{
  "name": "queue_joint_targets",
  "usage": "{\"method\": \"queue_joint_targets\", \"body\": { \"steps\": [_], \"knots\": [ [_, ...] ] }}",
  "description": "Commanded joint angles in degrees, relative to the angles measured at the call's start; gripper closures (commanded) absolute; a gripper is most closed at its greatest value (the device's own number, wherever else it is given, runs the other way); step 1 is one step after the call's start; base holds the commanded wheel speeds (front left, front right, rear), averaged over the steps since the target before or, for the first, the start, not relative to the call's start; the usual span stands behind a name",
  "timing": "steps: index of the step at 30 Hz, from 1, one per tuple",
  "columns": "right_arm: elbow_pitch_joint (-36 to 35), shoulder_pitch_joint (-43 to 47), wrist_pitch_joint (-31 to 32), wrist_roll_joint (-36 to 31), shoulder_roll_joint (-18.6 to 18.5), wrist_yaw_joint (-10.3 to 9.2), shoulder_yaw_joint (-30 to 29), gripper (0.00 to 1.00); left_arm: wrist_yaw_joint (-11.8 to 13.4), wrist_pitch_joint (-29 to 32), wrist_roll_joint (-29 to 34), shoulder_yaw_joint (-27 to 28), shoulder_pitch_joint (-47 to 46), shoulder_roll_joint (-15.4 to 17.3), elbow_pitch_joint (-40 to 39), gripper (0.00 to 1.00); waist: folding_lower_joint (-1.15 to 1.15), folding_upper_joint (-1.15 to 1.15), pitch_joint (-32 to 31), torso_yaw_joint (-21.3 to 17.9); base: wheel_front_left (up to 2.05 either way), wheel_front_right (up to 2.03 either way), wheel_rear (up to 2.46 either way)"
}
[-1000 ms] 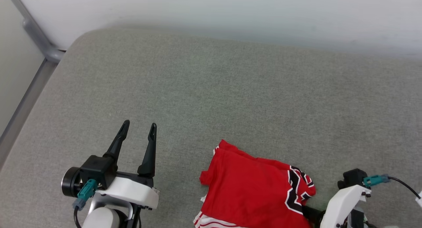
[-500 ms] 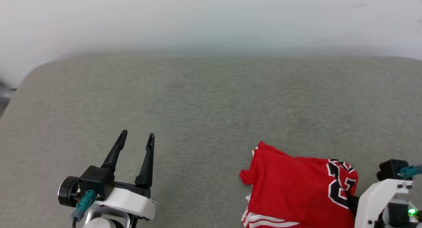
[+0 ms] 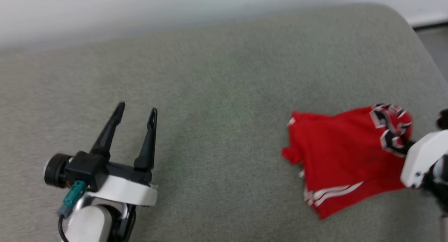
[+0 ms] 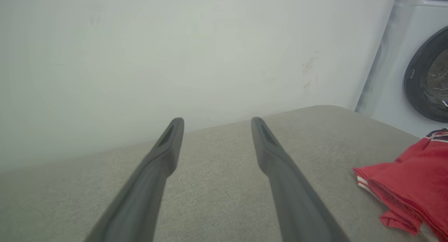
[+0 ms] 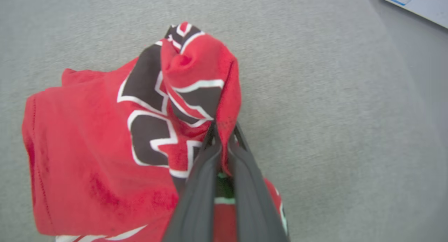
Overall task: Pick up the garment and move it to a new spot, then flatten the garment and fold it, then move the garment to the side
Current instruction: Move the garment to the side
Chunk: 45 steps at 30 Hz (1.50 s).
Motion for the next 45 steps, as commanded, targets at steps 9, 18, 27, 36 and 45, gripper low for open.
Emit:
{"method": "queue_joint_targets", "body": {
  "steps": [9, 18, 27, 36, 45],
  "knots": [
    [6.6, -13.9, -4.9, -9.1, -6.5, -0.05, -11.8, 1.00, -2.3, 2.1, 1.7, -0.5, -8.6, 3.1, -6.0, 0.00, -0.01, 0.00, 16.4, -3.1, 0.00, 0.00, 0.00],
    [11.7, -22.1, -11.8, -17.0, -9.6, -0.06, -21.7, 1.00, -3.7, 3.2, 2.6, -1.0, -14.1, 5.3, -9.9, 0.00, -0.01, 0.00, 23.3, -1.1, 0.00, 0.00, 0.00],
    [21.2, -24.2, -21.1, -20.9, -7.9, -0.05, -25.1, 0.00, -3.7, 2.7, 1.9, -1.4, -14.2, 5.2, -8.4, 0.00, -0.01, 0.00, 23.7, 0.4, 0.00, 0.00, 0.00],
    [25.5, -22.6, -34.5, -22.9, -9.7, -0.06, -25.4, 0.00, -2.3, 0.9, 0.8, -1.7, -10.8, 2.9, -4.3, 0.00, -0.01, 0.00, 15.9, 2.2, 0.00, 0.00, 0.00],
    [22.8, -13.4, -41.7, -18.3, -8.3, -0.06, -18.8, 0.00, -0.1, -0.2, -0.7, -1.7, -4.0, -0.4, 0.8, 0.00, -0.01, 0.00, 4.0, 5.1, 0.00, 0.00, 0.00]
  ]
}}
